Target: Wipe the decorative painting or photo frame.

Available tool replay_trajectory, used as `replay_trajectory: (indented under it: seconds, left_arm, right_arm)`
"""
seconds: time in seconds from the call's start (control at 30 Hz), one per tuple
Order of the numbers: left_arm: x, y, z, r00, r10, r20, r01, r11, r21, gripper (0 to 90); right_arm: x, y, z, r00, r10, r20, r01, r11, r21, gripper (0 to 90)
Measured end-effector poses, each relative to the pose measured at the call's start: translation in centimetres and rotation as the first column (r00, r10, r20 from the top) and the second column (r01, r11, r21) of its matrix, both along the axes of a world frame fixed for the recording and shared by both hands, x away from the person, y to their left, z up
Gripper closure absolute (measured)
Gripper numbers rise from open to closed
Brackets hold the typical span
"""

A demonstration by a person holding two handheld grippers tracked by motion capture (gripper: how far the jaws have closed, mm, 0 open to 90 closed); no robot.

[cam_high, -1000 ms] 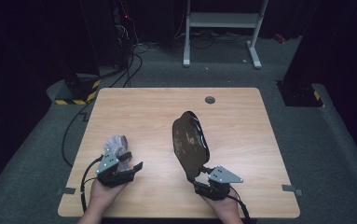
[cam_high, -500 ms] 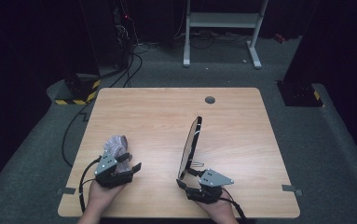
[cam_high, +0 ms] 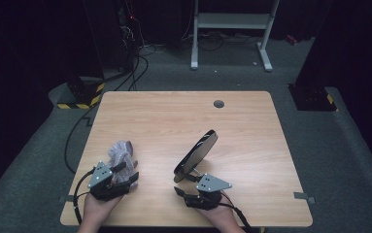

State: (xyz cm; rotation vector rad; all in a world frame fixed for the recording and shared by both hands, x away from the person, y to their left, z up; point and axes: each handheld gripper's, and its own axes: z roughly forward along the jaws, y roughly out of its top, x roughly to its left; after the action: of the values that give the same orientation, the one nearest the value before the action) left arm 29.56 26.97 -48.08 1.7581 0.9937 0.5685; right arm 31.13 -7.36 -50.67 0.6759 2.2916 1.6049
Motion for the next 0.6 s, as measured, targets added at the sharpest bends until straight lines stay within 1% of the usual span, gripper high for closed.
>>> replay_trajectory:
  seconds: [0.1, 0.17, 0.3, 0.37, 0.47, 0.6]
  left_arm:
    - [-0.4, 0.4, 0.1, 0.9999, 0.011, 0.004, -0.011, 0.9999, -0.003, 33.8]
    - [-0.6, 0.6, 0.1, 0.9998, 0.018, 0.005, -0.018, 0.9998, 0.001, 33.9]
    - [-0.8, 0.7, 0.1, 0.9999, 0.016, 0.006, -0.016, 0.9999, 0.000, 33.9]
    - [-0.8, 0.5, 0.1, 0.9999, 0.003, 0.010, -0.003, 1.0000, -0.003, 34.0]
    - [-0.6, -0.2, 0.2, 0.9996, -0.023, 0.016, 0.023, 0.9997, 0.005, 34.2]
    - [0.0, -1.8, 0.4, 0.9964, -0.082, 0.024, 0.081, 0.9966, 0.011, 34.2]
  right_arm:
    - [0.2, 0.5, 0.0, 1.0000, 0.005, 0.000, -0.005, 1.000, -0.003, 40.5]
    - [0.3, 0.7, 0.0, 1.0000, 0.005, -0.002, -0.005, 1.000, -0.004, 40.6]
    - [0.6, 1.0, -0.1, 1.0000, 0.000, -0.008, 0.000, 1.000, -0.004, 40.6]
    - [0.7, 0.9, -0.1, 0.9999, -0.005, -0.012, 0.005, 1.000, -0.007, 40.6]
    - [0.7, 0.5, 0.0, 0.9998, -0.015, -0.013, 0.015, 1.000, -0.003, 40.7]
    - [0.4, -0.5, -0.1, 0.9990, -0.043, -0.014, 0.043, 0.999, -0.003, 41.0]
